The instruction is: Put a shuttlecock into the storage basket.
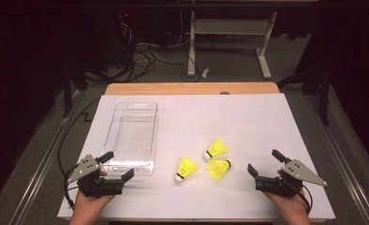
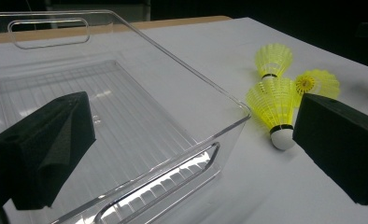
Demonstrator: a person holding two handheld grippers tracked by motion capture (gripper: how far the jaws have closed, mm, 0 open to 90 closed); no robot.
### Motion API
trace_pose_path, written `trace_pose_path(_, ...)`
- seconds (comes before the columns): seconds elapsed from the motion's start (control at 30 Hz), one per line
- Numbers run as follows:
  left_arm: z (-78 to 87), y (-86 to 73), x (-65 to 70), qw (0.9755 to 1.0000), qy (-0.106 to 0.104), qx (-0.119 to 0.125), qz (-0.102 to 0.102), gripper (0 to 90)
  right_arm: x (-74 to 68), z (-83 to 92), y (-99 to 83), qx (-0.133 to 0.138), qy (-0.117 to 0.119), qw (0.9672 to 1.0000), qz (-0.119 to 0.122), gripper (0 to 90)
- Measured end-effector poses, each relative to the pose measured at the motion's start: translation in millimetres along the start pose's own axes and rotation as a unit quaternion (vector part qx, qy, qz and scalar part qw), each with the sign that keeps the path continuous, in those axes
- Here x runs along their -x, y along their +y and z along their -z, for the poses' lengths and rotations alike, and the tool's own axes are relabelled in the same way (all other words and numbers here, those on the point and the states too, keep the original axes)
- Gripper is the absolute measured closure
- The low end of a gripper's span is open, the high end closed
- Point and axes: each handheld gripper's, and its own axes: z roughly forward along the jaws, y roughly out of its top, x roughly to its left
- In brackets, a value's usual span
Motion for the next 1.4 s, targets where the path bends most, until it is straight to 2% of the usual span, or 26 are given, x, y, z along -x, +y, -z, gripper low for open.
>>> trace_pose_path(0.23,-1.6,-0.2,0.4,1.0,0.001,-0.004,0.0,0.2,0.4,-0.3,-1.0,-0.003,0.0,1.0,-0.002,0.4)
trace_pose_path(0.5,-1.4,-0.6,-1.4,0.9999,-0.003,-0.002,0.011,0.2,-0.3,-0.2,-0.9,-0.001,0.0,1.0,-0.002,0.4)
trace_pose_path(1.4,-1.9,-0.4,-1.3,0.9999,-0.007,-0.006,0.012,0.2,0.0,-1.2,-1.4,-0.004,0.001,1.0,-0.001,0.4)
